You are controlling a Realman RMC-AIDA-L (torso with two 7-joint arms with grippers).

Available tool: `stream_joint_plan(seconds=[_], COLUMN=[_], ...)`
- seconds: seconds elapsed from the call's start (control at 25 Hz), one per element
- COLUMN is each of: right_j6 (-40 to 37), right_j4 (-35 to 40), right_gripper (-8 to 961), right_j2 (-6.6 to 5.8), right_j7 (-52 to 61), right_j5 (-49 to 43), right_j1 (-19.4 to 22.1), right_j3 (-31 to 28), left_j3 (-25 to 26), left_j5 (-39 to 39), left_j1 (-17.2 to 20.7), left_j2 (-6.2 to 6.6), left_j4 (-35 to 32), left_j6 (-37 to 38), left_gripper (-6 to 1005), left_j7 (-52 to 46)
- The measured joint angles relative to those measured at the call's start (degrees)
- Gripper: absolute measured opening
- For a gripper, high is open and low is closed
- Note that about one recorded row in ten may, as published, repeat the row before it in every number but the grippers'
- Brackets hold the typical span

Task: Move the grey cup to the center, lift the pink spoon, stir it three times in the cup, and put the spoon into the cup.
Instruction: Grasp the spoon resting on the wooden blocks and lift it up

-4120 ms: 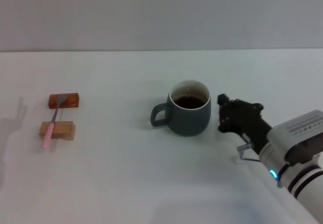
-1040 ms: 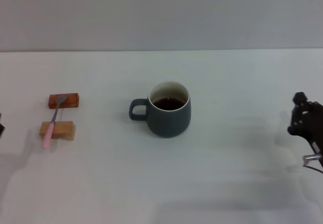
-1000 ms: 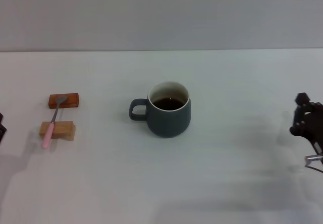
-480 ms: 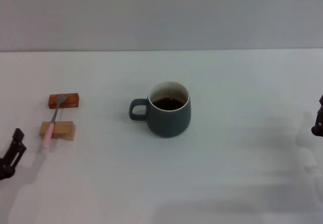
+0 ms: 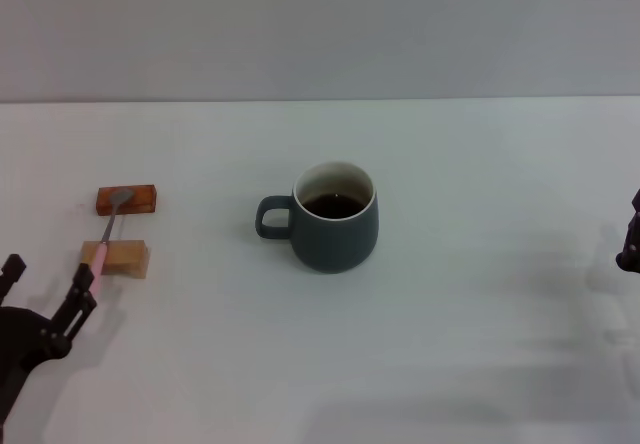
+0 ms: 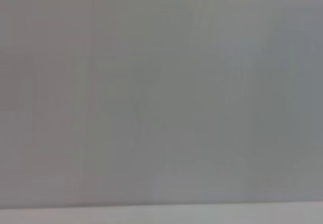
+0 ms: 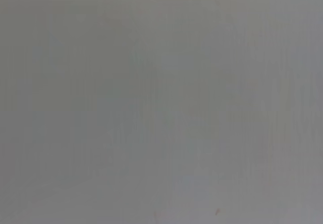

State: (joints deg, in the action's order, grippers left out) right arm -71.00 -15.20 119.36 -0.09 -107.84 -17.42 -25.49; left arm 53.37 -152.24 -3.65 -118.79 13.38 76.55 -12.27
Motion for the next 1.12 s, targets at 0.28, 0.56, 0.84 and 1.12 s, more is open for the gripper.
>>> stream_joint_plan(seconds=[0.28,0.56,0.84,1.12], right_j6=[0.06,0.07,0.08,0.07], right_j4=[0.00,0.00,0.00,0.00], right_gripper=[0,-1,-1,-2], right_j2=[0.00,0.00,0.00,0.03], right_j7=[0.00,0.00,0.01,0.01], right_j5=[0.00,0.00,0.00,0.00], right_j1=[0.02,0.10,0.11,0.12], right_j3=[0.00,0.00,-0.01,0.00], left_j3=[-2.11,-2.95,-3.07,-2.79], left_j5=[0.22,0.27,0.37,0.46], left_j1=[-0.70,-1.34,-2.48,-3.73], left_j2=[-0.04,-0.04,-0.15,-0.30], left_j4=[1.85,2.24,2.26,2.26], left_j6=[-5.41,-6.41,-8.80,-10.44], left_gripper=[787,786,785,784], left_j7=[-0.41,-0.29,-0.28,-0.29])
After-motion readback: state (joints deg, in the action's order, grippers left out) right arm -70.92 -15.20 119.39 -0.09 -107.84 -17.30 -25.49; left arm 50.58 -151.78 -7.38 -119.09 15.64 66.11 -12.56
